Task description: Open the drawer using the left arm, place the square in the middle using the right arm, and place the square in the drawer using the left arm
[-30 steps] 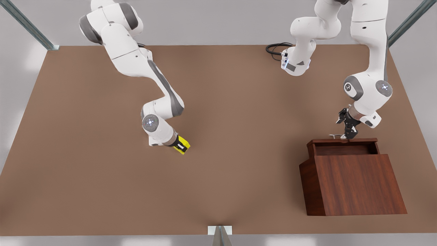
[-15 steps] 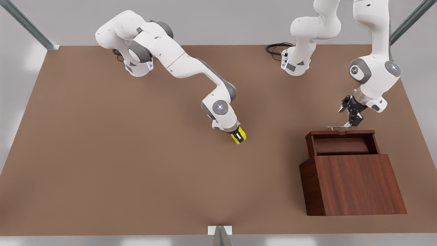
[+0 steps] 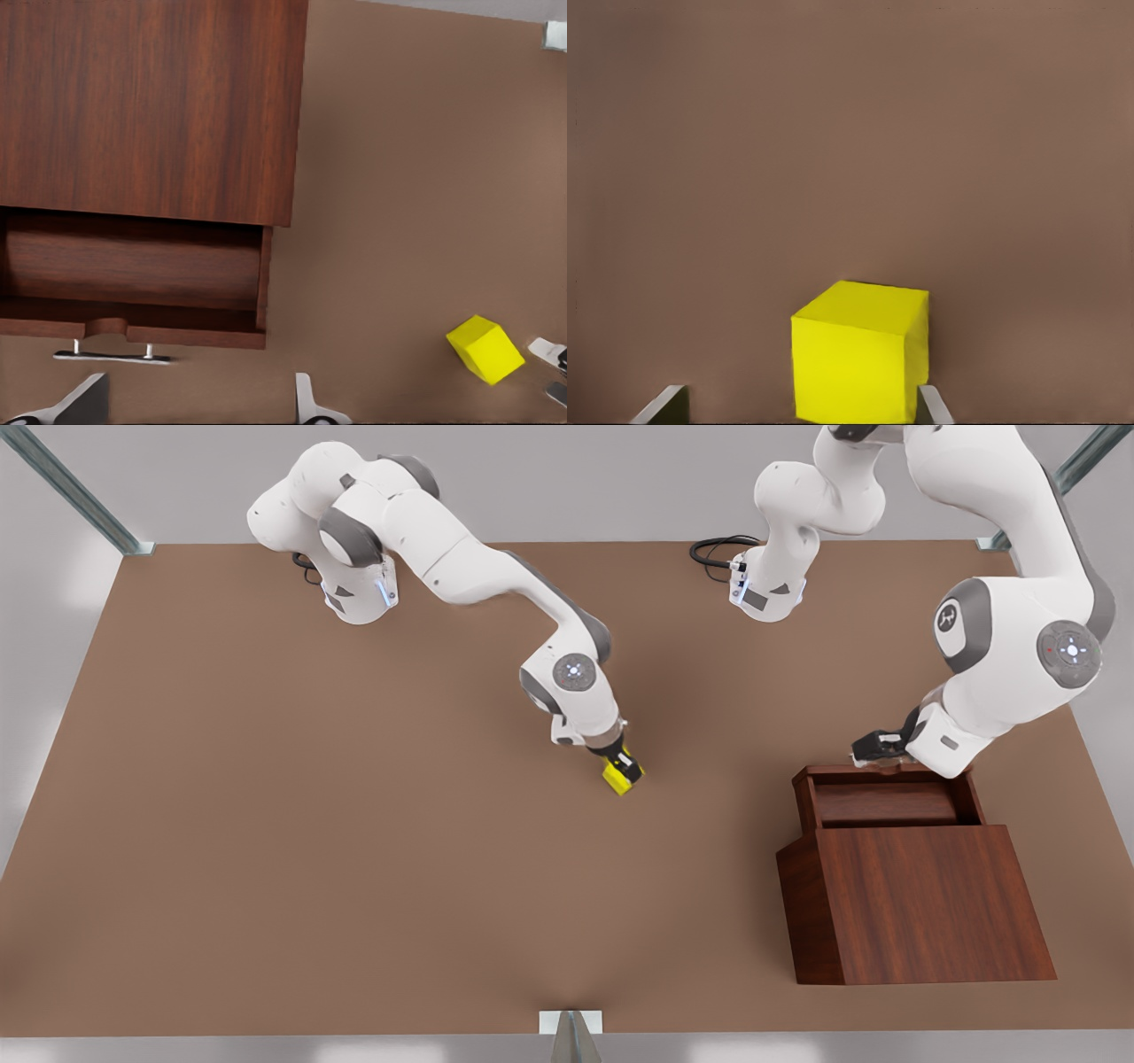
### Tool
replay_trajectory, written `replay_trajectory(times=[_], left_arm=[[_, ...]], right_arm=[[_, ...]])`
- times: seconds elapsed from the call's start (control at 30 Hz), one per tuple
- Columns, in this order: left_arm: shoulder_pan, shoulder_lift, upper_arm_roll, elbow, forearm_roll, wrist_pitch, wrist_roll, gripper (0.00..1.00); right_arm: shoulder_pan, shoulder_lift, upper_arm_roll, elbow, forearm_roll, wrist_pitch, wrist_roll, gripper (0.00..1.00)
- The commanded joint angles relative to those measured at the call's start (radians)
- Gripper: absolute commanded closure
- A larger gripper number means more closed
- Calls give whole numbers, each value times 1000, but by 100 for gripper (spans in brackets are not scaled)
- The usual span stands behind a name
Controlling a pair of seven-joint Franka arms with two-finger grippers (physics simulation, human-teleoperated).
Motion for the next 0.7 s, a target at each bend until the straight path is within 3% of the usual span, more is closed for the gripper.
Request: replay_trajectory(times=[0.0, 0.1, 0.2, 0.27, 0.3, 0.33, 0.53, 0.67], left_arm=[[3, 1, -4, 1, -3, 0, 2, 0], [-31, 62, -43, 62, -3, -2, 3, 0], [-33, 95, -188, 64, 10, 3, 54, 0], [-33, 130, -244, 65, 10, 14, 185, 0], [-34, 154, -288, 68, 7, 17, 235, 0], [-40, 170, -305, 68, 8, 46, 235, 0], [-224, 184, -304, -110, 11, 311, 83, 0], [-319, 173, -304, -282, 25, 518, -37, 0]], right_arm=[[-12, -15, 0, -2, 0, -5, -1, 0], [-247, -329, 0, -308, -10, -103, -397, 0], [-578, -533, -54, -308, -10, -617, -1174, 0], [-597, -581, -227, -270, -19, -769, -1563, 0], [-717, -622, -169, -235, -112, -820, -1685, 0], [-767, -656, -114, -236, -129, -840, -1692, 0], [-778, -656, -135, -106, -105, -959, -1723, 0], [-764, -656, -130, -77, -103, -927, -1726, 0]])
